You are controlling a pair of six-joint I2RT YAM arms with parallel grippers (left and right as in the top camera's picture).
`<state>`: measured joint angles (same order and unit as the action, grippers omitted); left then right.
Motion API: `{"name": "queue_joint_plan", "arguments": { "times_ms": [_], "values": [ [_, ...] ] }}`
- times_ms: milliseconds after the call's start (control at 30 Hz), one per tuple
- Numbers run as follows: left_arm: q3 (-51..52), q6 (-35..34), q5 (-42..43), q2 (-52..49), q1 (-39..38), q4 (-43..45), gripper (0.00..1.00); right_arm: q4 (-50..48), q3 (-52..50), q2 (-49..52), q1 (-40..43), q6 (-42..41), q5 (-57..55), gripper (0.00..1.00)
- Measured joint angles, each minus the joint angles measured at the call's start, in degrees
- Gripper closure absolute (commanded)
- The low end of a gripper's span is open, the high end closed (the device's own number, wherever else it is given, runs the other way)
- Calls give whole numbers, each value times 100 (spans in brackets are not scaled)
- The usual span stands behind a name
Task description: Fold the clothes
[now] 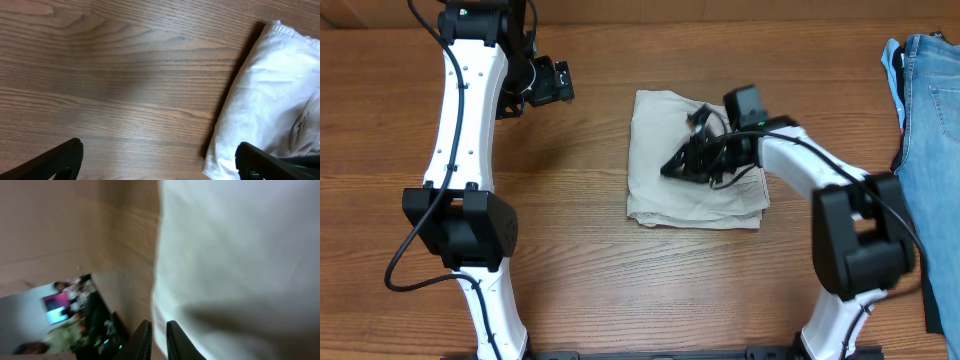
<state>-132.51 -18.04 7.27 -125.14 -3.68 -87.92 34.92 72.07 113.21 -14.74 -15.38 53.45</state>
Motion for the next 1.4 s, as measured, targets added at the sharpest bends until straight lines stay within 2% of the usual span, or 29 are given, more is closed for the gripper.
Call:
{"name": "queue_joint_plan", "arguments": {
  "times_ms": [167,333,400,533,667,733,1033,1100,1233,1400],
  "values": [
    [0,-2,0,0,0,24,0,-28,-138,822,-42,9,457,96],
    [0,-2,-2,0,0,22,0,216,-129,813,15,-68,448,95],
    [0,-2,-7,0,0,26,0,376,-131,658,68,-131,369,86],
    [0,-2,-46,0,0,59,0,538,-129,-170,133,-179,216,78],
    [0,-2,-66,0,0,72,0,520,-52,-975,-63,-236,212,76],
    [0,-2,-66,0,0,72,0,474,-7,-1069,-258,-240,210,76],
    [0,-2,-68,0,0,68,0,-111,-13,-238,-1034,-507,-155,76],
    [0,-2,-68,0,0,63,0,-245,-13,94,-1054,-555,-199,76],
    [0,-2,-68,0,0,9,0,-339,-13,730,-1040,-649,-267,84],
    [0,-2,-66,0,0,2,0,-160,24,796,-1019,-669,-264,82]
  ]
}}
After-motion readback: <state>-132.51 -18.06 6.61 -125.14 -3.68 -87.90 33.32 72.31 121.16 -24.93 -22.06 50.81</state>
